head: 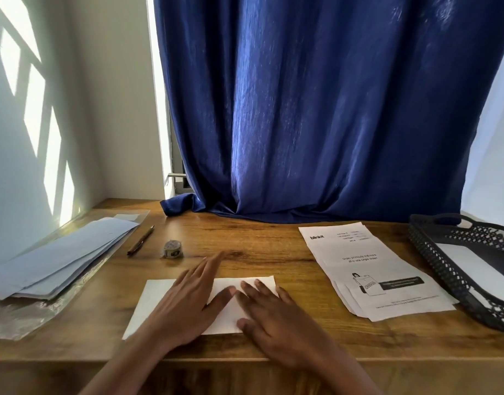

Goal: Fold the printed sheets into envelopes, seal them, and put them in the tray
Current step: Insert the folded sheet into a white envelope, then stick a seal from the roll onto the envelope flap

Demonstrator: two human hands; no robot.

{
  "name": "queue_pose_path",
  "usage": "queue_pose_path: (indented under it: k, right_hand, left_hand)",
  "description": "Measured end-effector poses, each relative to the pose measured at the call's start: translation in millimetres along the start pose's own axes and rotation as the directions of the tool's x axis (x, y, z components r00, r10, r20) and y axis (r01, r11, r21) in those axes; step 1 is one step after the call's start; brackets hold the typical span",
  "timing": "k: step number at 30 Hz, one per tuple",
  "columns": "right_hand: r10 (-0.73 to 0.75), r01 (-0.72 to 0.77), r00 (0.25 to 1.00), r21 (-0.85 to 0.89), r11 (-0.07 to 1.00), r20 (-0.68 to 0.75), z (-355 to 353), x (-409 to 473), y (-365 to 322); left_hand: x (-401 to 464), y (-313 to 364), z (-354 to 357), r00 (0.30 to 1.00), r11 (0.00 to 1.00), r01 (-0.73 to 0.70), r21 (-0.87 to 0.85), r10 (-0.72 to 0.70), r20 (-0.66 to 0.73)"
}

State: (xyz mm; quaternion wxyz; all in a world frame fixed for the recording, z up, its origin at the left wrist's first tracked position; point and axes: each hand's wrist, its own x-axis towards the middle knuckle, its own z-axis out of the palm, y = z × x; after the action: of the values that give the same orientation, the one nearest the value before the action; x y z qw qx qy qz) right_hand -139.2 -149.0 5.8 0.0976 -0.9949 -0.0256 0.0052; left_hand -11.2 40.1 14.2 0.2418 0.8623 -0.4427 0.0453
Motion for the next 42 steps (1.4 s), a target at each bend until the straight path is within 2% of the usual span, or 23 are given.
queue_pose_path:
  k: [2, 3, 8, 15, 17, 19, 21, 22, 23, 26, 32, 36, 42]
  right_hand:
    - [0.0, 0.0, 0.999, 0.005, 1.0, 0.034, -1.8, -4.9, 8.5]
    - [-0.003, 0.003, 0.999, -0.001, 1.0, 0.046, -2.2, -6.8, 11.6]
    - [-0.018, 0.02, 0.997, -0.016, 1.0, 0.076, -2.8, -9.1, 12.6]
    - [0.022, -0.022, 0.999, 0.011, 1.0, 0.039, -1.0, -12.2, 8.4]
    - [0.065, -0.064, 0.998, 0.079, 0.995, -0.003, -0.9, -14.3, 8.4]
    - [0.137, -0.126, 0.989, 0.175, 0.977, -0.052, -1.0, -17.3, 10.1]
    - [0.2, -0.171, 0.976, 0.261, 0.95, -0.09, -2.0, -19.2, 11.7]
    - [0.219, -0.183, 0.971, 0.289, 0.94, -0.098, -2.6, -19.6, 11.8]
    - [0.231, -0.191, 0.968, 0.305, 0.933, -0.1, -3.3, -19.7, 11.1]
    - [0.247, -0.203, 0.963, 0.313, 0.928, -0.107, -3.8, -19.4, 8.7]
    - [0.259, -0.209, 0.959, 0.333, 0.919, -0.113, -4.1, -19.0, 9.7]
    - [0.259, -0.201, 0.957, 0.342, 0.918, -0.133, -3.6, -19.4, 9.8]
    - [0.261, -0.193, 0.953, 0.356, 0.914, -0.155, -1.7, -20.2, 11.4]
  left_hand:
    - [-15.5, -13.3, -2.2, 0.98, 0.983, 0.049, 0.176, -0.081, 0.181]
    - [-22.0, -17.0, -3.1, 0.969, 0.97, 0.053, 0.239, -0.107, 0.222]
    - [-33.5, -13.4, -5.8, 0.955, 0.948, 0.073, 0.311, -0.157, 0.253]
    - [-30.2, -14.7, -13.5, 0.947, 0.961, 0.097, 0.26, -0.169, 0.274]
    - [-24.5, -20.7, -23.4, 0.964, 0.979, 0.146, 0.142, -0.173, 0.201]
    - [-13.5, -29.5, -34.5, 0.978, 0.974, 0.208, -0.087, -0.208, 0.011]
    - [1.7, -46.2, -43.9, 0.926, 0.942, 0.249, -0.226, -0.3, -0.228]
    - [9.6, -55.6, -48.4, 0.889, 0.927, 0.292, -0.236, -0.354, -0.291]
    - [16.7, -64.3, -52.1, 0.86, 0.909, 0.348, -0.23, -0.407, -0.306]
    - [36.4, -83.9, -55.0, 0.824, 0.857, 0.49, -0.159, -0.515, -0.234]
    - [72.1, -88.5, -51.1, 0.777, 0.771, 0.622, 0.135, -0.586, -0.228]
    - [78.8, -89.5, -41.8, 0.779, 0.758, 0.62, 0.202, -0.564, -0.274]
    - [73.5, -84.4, -40.6, 0.805, 0.801, 0.577, 0.157, -0.527, -0.271]
